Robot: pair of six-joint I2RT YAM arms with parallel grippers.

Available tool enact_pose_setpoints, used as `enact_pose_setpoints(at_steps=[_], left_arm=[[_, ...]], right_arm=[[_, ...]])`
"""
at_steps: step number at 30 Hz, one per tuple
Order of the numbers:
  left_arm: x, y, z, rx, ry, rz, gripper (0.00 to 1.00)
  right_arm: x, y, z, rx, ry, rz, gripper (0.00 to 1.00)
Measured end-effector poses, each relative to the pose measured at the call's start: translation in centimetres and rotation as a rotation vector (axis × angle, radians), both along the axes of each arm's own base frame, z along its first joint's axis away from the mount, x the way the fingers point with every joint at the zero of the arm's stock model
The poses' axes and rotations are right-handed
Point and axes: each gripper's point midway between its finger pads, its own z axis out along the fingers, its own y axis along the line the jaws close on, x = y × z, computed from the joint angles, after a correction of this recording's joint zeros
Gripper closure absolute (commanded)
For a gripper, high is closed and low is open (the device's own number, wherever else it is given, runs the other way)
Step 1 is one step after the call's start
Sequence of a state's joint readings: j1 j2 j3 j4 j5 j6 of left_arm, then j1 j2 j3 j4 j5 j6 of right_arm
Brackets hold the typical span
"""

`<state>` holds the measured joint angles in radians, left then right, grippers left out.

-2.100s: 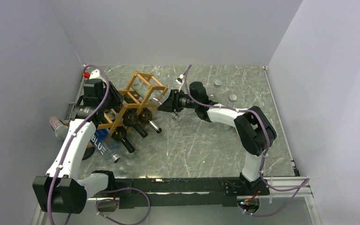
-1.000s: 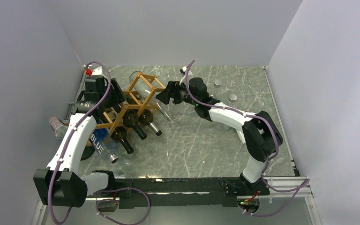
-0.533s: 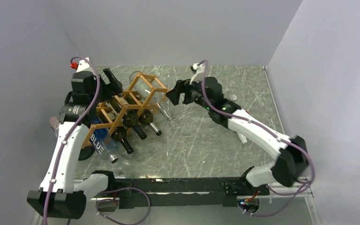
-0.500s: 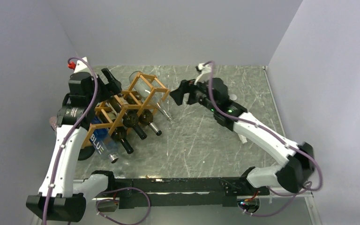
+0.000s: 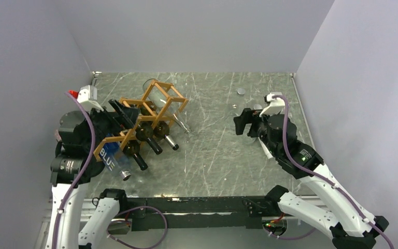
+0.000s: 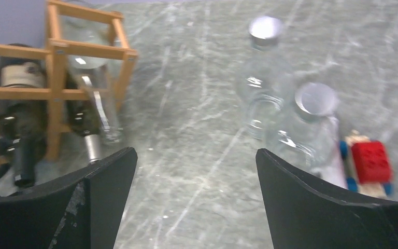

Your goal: Put the wine bottle on the wine rack

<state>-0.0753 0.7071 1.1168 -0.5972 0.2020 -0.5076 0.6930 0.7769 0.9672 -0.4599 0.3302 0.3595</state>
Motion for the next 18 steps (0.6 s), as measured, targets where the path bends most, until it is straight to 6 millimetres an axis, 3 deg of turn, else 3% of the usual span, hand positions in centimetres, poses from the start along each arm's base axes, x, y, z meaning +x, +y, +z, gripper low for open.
enact_pose_setpoints(at_steps=[6,10,18], left_arm=[[-1.6,-1.5,-1.6,-0.043,0.021,-0.083,0.01],[-1.9,-2.3,-1.7,-0.055,0.030,-0.132,0.01],[-2.0,-2.5,-2.1,-0.054,0.049,-0.151,0.01]], right_arm=[[1.2,-4.6,-2.3,-0.104,0.087,-0.200,0.18],[3.1,-5.9,-3.4,-0.147,0.143,-0.277,0.21],[6.3,-8.1,-7.5,-0.224,0.294,-0.355,0.34]])
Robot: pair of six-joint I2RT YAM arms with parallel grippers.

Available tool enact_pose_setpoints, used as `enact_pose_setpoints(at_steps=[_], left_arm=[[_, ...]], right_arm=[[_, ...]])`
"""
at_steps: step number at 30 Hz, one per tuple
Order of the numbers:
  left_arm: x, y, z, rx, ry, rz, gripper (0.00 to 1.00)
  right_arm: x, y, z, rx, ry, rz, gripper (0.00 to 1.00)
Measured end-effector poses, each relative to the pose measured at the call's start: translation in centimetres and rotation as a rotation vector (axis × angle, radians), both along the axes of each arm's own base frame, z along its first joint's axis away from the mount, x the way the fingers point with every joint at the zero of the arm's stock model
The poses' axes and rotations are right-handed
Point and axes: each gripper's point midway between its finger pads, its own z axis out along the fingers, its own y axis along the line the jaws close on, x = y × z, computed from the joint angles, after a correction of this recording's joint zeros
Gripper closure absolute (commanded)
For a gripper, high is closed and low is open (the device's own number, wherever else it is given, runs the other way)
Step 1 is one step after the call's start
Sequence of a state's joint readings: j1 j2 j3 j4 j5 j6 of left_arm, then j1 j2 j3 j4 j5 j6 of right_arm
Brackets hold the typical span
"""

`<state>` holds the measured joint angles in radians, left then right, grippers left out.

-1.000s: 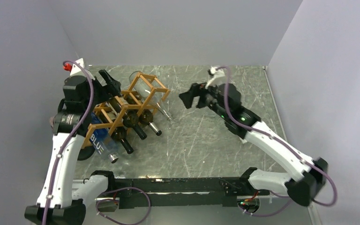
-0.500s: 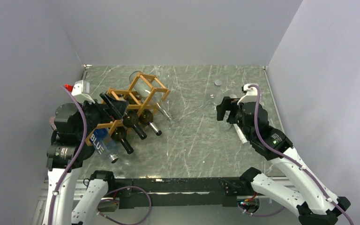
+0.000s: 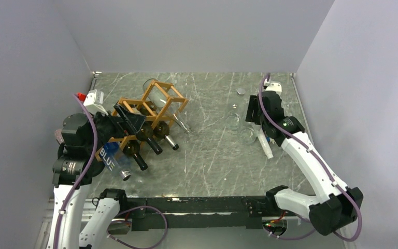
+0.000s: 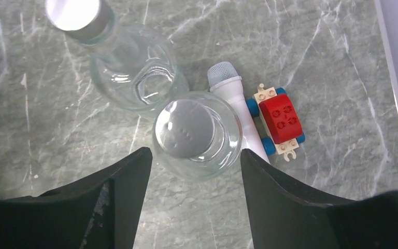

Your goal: Put the wine bottle on the wine rack

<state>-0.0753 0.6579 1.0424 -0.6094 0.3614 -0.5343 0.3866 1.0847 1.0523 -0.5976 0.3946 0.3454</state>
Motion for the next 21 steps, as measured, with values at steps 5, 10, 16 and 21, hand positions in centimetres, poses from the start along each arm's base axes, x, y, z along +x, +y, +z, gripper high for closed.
enact_pose_setpoints(at_steps=[5,10,16,21], left_arm=[[0.2,0.0,-0.4,0.004,0.009,-0.001,0.01],[0.6,0.1,-1.7,0.026,0.039,-0.006,0.01],[0.6,0.1,-2.3,0.037,0.048,-0.008,0.01],[0.2,0.1,-3.0,0.041,0.047,-0.010,0.01]], right_arm=[[1.3,-0.6,-1.4,-0.012,0.060,-0.006,0.40],[2.2,-0.4,-2.3,-0.012,0.100,0.018,0.70],[2.4,0.4,-2.4,-0.002,0.115,0.082,1.00],[1.6,1.4,-2.2,0.047,0.110,0.147,1.00]])
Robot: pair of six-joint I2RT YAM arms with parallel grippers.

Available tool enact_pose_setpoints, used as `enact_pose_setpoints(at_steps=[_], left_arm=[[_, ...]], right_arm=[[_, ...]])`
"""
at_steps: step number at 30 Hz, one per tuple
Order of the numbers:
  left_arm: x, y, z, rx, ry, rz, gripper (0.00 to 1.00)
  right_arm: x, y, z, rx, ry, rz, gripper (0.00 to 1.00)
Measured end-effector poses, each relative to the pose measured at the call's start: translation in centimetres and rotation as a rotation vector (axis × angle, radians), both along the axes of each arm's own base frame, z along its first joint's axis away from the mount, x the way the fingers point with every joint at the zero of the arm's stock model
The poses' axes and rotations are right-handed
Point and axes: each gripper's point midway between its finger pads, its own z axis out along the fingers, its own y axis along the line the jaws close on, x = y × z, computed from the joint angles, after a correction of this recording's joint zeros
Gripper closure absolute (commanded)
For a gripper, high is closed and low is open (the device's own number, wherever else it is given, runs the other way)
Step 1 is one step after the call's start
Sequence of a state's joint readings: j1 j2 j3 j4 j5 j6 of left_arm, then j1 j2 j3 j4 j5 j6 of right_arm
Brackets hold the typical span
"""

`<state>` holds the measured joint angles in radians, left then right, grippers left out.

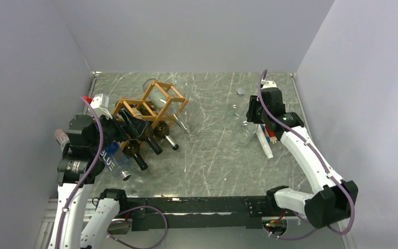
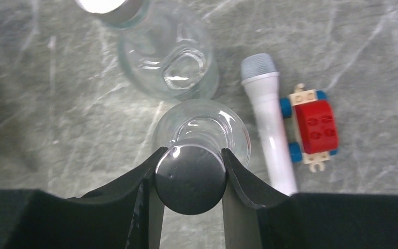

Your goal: Put the wine bottle on the wine rack

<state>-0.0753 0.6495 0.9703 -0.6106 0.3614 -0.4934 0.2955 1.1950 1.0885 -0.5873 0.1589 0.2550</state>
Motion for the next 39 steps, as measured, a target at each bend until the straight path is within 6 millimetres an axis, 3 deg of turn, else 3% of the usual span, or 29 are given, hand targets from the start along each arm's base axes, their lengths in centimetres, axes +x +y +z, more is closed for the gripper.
enact_pose_setpoints(at_steps=[7,12,17,26,34,39], left_arm=[[-0.8,-0.2,0.6,-0.004,-0.031,-0.019,0.01],[-1.2,-0.4,0.9,-0.008,-0.046,-0.032,0.01],[-1.4,-0.4,0.9,-0.005,-0.046,-0.036,0.01],[-2.4,-0.3,1.5,-0.003,-0.064,-0.035,0.01],[-2.5,0.2,3.2,0.011,-0.101,-0.012,0.01],[-2.3,0.1,3.1,0.011,-0.094,-0.012,0.01]], right_arm=[[-2.9,4.5,0.1,0.289,0.020,0.105,1.00],[-4.6,8.7,-1.0,0.541,0.089,0.180,1.00],[-5.5,11.5,-2.1,0.665,0.097,0.248,1.00],[-7.7,12.7,-3.1,0.757,-0.132,0.431,1.00],[-13.2,13.7,-6.3,0.842,-0.185,0.583,1.00],[-15.8,14.4,-6.9,0.798,-0.198,0.666,1.00]])
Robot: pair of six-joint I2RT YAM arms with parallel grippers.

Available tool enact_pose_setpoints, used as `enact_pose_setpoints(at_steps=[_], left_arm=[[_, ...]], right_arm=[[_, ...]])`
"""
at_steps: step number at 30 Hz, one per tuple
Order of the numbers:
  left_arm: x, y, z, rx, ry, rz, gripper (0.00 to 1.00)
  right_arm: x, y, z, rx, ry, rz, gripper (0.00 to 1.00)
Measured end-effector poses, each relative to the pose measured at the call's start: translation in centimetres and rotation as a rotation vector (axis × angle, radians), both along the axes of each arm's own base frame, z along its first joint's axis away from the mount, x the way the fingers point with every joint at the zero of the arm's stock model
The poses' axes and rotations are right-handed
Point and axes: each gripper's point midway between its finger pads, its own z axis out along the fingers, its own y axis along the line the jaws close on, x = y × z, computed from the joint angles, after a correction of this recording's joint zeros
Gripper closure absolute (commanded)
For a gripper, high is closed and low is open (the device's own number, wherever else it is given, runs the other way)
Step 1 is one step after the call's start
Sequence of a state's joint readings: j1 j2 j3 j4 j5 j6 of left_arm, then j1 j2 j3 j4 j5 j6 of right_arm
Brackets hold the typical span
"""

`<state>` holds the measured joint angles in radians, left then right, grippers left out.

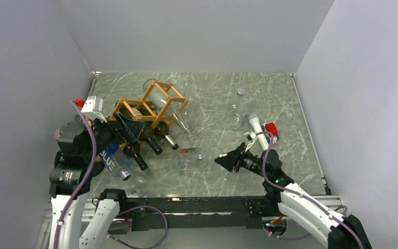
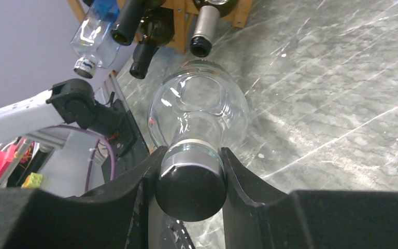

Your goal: Put the wine bottle on the wine rack

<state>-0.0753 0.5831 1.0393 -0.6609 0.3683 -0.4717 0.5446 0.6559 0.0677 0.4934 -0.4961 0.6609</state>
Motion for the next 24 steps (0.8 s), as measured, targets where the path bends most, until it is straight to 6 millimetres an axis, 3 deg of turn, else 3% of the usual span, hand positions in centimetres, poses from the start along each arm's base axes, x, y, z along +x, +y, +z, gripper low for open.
enact_pose_setpoints(at_steps=[10,24], left_arm=[[0.6,-0.1,-0.4,-0.001,0.021,0.000,0.01],[0.9,-0.1,-0.2,-0.002,0.016,0.000,0.01]], right_arm=[[-2.3,-1.0,-0.9,-0.124,0.008,0.032,1.00],[-5.9,1.3,-4.0,-0.485,0.175,0.176,1.00]])
